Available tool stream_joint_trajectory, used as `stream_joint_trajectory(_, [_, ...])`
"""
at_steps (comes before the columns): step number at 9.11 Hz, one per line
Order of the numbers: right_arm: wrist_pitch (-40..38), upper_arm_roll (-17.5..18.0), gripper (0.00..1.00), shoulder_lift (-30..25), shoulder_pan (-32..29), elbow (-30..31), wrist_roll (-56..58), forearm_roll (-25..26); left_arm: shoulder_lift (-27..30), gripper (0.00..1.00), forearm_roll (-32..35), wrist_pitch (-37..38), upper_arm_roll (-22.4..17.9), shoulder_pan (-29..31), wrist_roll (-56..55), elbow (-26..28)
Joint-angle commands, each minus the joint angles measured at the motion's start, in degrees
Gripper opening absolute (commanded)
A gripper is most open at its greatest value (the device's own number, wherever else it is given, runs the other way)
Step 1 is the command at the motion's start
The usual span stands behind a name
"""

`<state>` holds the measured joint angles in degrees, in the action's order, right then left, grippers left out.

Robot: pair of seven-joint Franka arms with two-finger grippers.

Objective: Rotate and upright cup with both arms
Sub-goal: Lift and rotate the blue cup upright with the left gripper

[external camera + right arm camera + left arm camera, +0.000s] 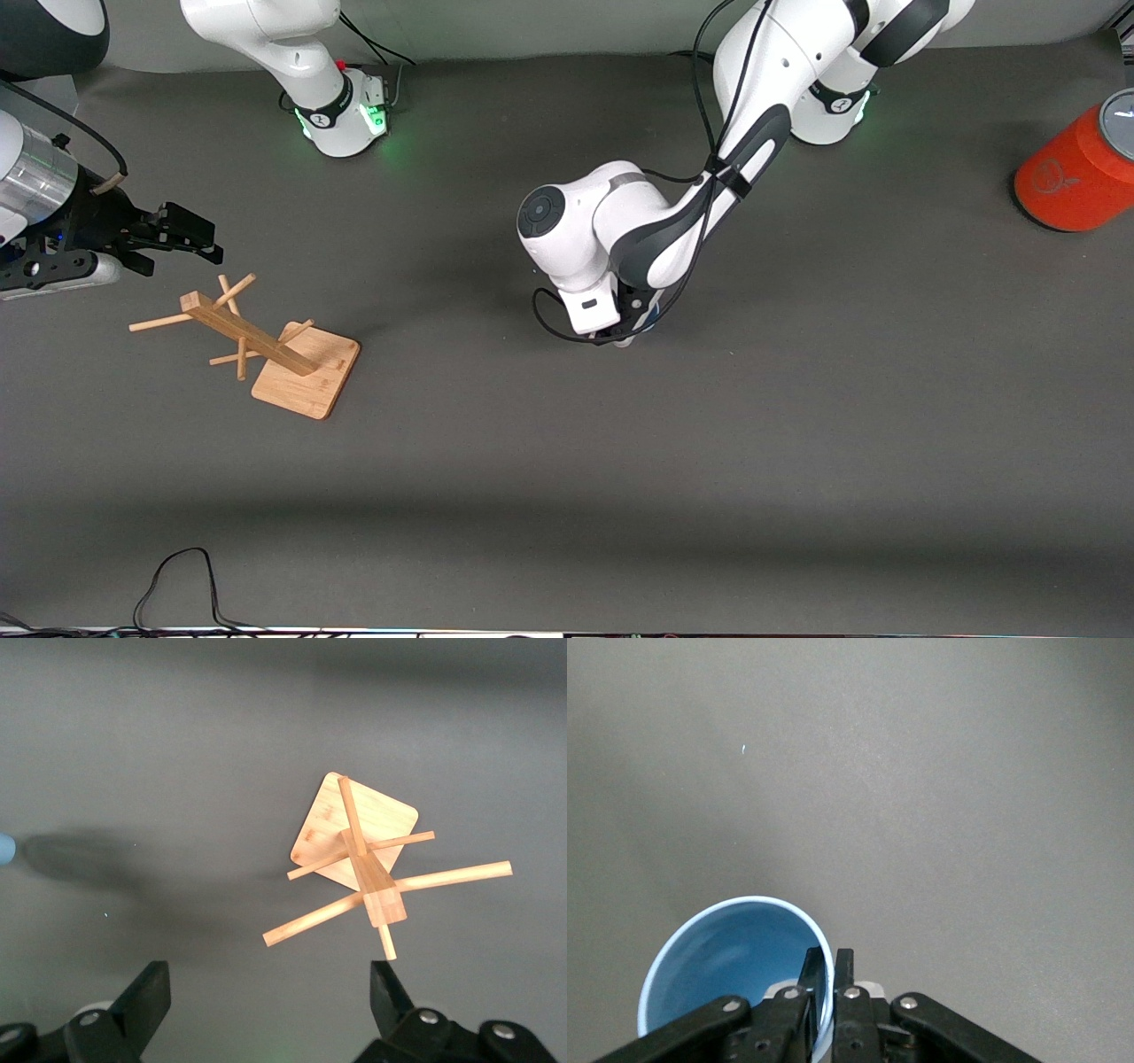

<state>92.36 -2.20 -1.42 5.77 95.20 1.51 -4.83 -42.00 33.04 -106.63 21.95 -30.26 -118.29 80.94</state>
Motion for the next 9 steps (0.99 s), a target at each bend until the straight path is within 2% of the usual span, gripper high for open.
stream_joint_trajectory(1, [0.2, -0.2, 1.00, 0.3, 0.2, -1.0, 0.4, -0.4, 0.3, 0.00, 1.1, 0.5, -0.9, -1.1, -3.3, 0.8])
stream_joint_trajectory(3, [-0.2, -0.2, 1.00, 0.2, 0.3, -0.5, -0.1, -0.3, -0.4, 0.00, 1.0, 0.6, -1.0, -0.9, -3.4, 0.8])
stream_joint_trajectory(4, [-0.4, -0.5, 1.00, 0.0, -0.1, 0.0, 0.3, -0.4, -0.4, 0.12, 1.0, 0.7, -1.0, -0.7, -3.4, 0.8])
stream_joint_trajectory(5, [-0.5, -1.1, 1.00, -0.1, 0.2, 0.3, 0.2, -0.4, -0.5, 0.40, 0.8, 0.6, -1.0, -0.6, -3.5, 0.8])
stream_joint_trajectory(6, [-0.4, -1.2, 1.00, 0.3, 0.2, 0.1, 0.2, -0.5, -0.9, 0.99, 1.1, 0.8, -1.4, -0.9, -6.0, 0.9])
stream_joint_trajectory(9, [-0.6, -1.8, 1.00, 0.4, -0.3, -1.2, 0.2, -0.4, -0.1, 1.00, 0.0, 3.5, -1.5, -0.9, -1.5, 0.3])
